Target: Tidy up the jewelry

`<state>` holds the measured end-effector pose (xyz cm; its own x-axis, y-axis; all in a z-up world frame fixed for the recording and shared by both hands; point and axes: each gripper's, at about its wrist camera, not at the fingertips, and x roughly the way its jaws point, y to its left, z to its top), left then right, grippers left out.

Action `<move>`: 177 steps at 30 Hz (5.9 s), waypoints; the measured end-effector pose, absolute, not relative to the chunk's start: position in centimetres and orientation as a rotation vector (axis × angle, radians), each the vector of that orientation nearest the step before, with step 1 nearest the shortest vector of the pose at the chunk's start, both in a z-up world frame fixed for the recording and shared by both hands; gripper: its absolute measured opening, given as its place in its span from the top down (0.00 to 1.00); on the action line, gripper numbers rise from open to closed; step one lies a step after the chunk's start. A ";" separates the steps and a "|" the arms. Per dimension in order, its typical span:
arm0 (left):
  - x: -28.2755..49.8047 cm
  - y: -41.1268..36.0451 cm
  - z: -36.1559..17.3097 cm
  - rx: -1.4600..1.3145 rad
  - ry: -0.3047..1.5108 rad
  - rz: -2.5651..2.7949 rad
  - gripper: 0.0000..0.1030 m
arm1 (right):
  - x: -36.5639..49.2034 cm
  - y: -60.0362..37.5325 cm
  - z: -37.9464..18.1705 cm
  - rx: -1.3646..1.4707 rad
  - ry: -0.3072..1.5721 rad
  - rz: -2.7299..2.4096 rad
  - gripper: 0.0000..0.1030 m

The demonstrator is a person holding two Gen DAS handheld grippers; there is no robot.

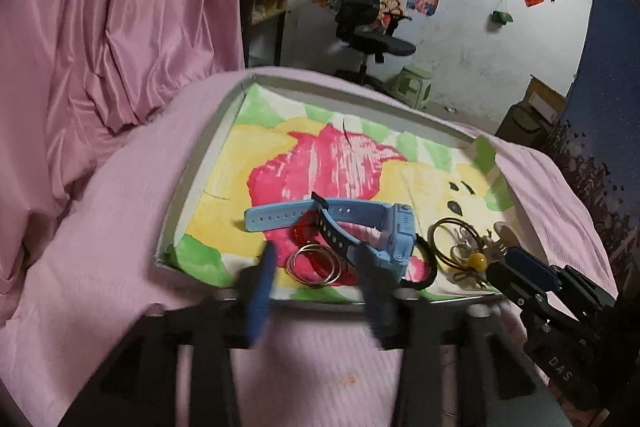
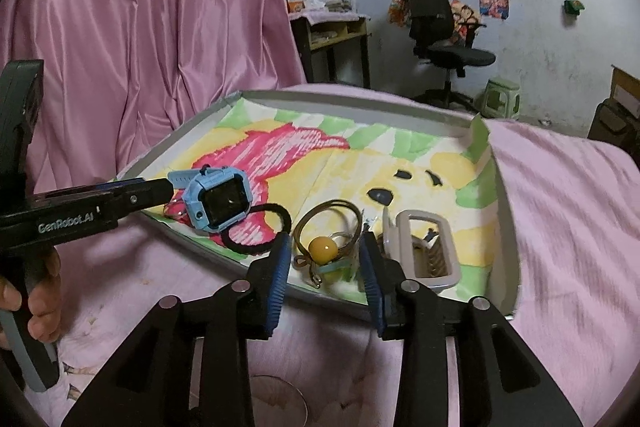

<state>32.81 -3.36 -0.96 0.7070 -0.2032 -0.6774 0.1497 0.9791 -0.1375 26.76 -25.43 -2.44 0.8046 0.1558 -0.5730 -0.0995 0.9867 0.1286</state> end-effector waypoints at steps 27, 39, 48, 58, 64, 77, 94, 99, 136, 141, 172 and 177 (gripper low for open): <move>20.0 -2.4 3.0 -0.057 0.408 -0.211 0.01 | 15.5 -28.3 2.2 0.169 0.288 0.086 0.01; 16.3 -2.3 2.8 -0.026 0.368 -0.195 0.00 | 12.7 -28.0 1.9 0.111 0.302 0.083 0.01; 15.6 -2.7 2.2 -0.003 0.373 -0.195 0.00 | 11.9 -28.5 1.7 0.090 0.319 0.076 0.01; 16.3 -3.0 1.3 -0.005 0.455 -0.223 0.00 | 13.1 -28.7 0.9 0.079 0.395 0.077 0.01; 17.7 -2.6 0.2 -0.038 0.561 -0.252 0.00 | 14.3 -28.7 -0.1 0.075 0.476 0.085 0.02; 19.4 -3.6 -1.7 -0.067 0.692 -0.406 0.11 | 16.3 -28.3 -2.0 0.082 0.608 0.140 0.37; 20.7 -7.8 -4.0 0.017 0.862 -0.674 0.63 | 18.4 -26.8 -4.1 0.060 0.730 0.226 0.69; 21.3 -8.8 -4.8 0.062 0.912 -0.658 0.71 | 19.1 -26.4 -4.6 0.051 0.757 0.239 0.72; 23.0 -6.7 -4.5 -0.057 0.895 -0.473 0.90 | 22.0 -25.9 -5.0 0.084 0.751 0.213 0.97; 22.9 -6.7 -4.0 -0.053 0.874 -0.467 0.90 | 21.5 -26.3 -3.7 0.077 0.667 0.196 0.97; 31.7 -2.5 0.3 -0.176 0.680 -0.278 0.90 | 25.2 -26.0 2.3 0.121 0.345 0.160 0.98; 33.5 -2.7 -1.3 -0.168 0.729 -0.255 0.90 | 26.9 -25.4 0.5 0.102 0.428 0.161 0.98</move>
<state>33.49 -2.67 -1.28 0.7168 -0.2875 -0.6353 0.1712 0.9557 -0.2394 26.91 -25.42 0.47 0.8975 0.1766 -0.4041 -0.1337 0.9822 0.1323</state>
